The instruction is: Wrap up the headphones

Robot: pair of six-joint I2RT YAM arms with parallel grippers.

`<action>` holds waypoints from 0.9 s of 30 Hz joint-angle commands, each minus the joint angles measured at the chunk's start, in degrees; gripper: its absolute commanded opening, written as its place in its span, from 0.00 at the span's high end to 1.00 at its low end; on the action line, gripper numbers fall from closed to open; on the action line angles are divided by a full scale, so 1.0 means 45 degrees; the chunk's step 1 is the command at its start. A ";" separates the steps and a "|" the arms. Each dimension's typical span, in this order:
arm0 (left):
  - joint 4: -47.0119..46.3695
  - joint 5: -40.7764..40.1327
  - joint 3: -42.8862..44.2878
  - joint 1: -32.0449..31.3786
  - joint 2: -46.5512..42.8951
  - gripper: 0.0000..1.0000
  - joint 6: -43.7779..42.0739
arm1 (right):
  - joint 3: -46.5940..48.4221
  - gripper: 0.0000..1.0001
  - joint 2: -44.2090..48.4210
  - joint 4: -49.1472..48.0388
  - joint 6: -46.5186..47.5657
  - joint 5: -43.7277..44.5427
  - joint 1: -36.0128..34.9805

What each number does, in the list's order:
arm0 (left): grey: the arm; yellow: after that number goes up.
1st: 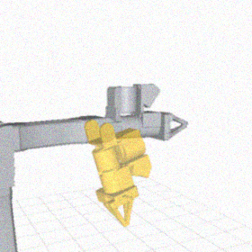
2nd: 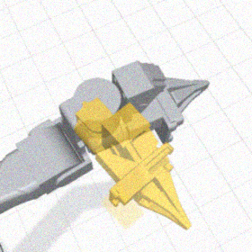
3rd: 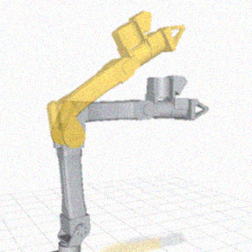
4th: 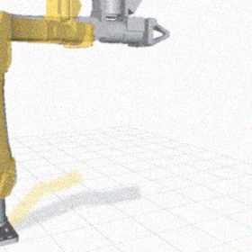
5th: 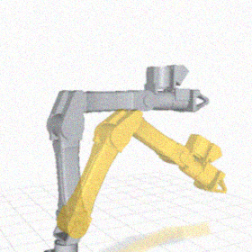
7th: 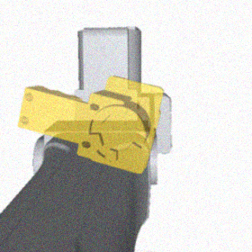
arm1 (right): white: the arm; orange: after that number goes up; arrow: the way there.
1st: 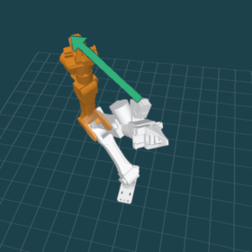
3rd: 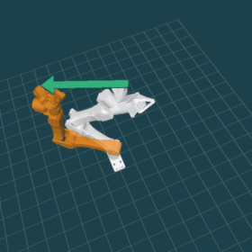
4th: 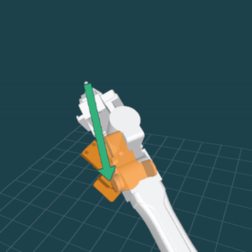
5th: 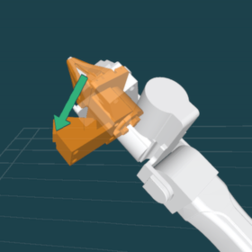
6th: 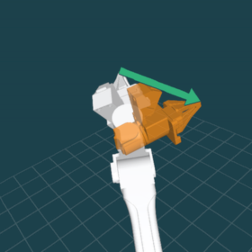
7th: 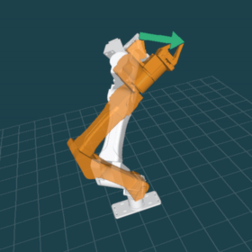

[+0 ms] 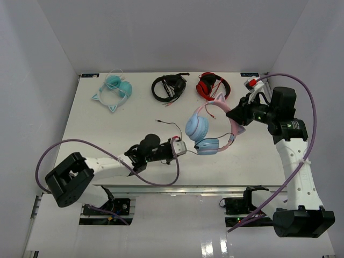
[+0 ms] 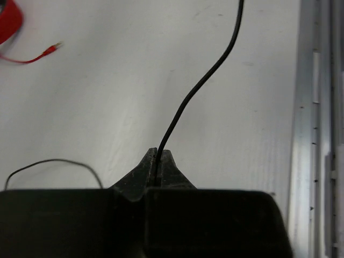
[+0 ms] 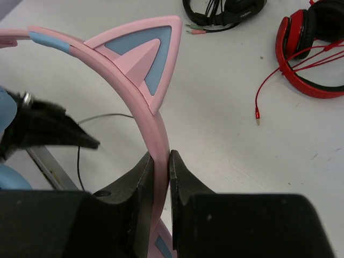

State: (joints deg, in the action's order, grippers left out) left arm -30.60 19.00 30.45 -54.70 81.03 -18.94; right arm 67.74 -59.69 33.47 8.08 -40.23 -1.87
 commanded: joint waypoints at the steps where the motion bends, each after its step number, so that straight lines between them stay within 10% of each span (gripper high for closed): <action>1: 0.2984 0.2296 0.0659 0.2655 -0.1080 1.00 0.0632 | 0.0883 0.92 0.0753 0.2068 0.4214 -0.0747 0.0025; 11: 0.9598 0.4944 0.7263 0.4792 0.1704 1.00 0.3101 | -0.1464 0.92 0.2190 0.2809 0.9157 0.2951 -0.1367; 27: 1.0412 0.8716 1.0125 0.4278 0.2110 1.00 1.0074 | -0.2689 0.92 -0.0297 -0.4553 0.3784 1.3214 -0.5358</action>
State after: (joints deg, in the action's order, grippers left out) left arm 16.40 53.86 74.15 -34.36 94.24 17.48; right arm 52.92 -58.27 24.09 32.69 5.91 -22.65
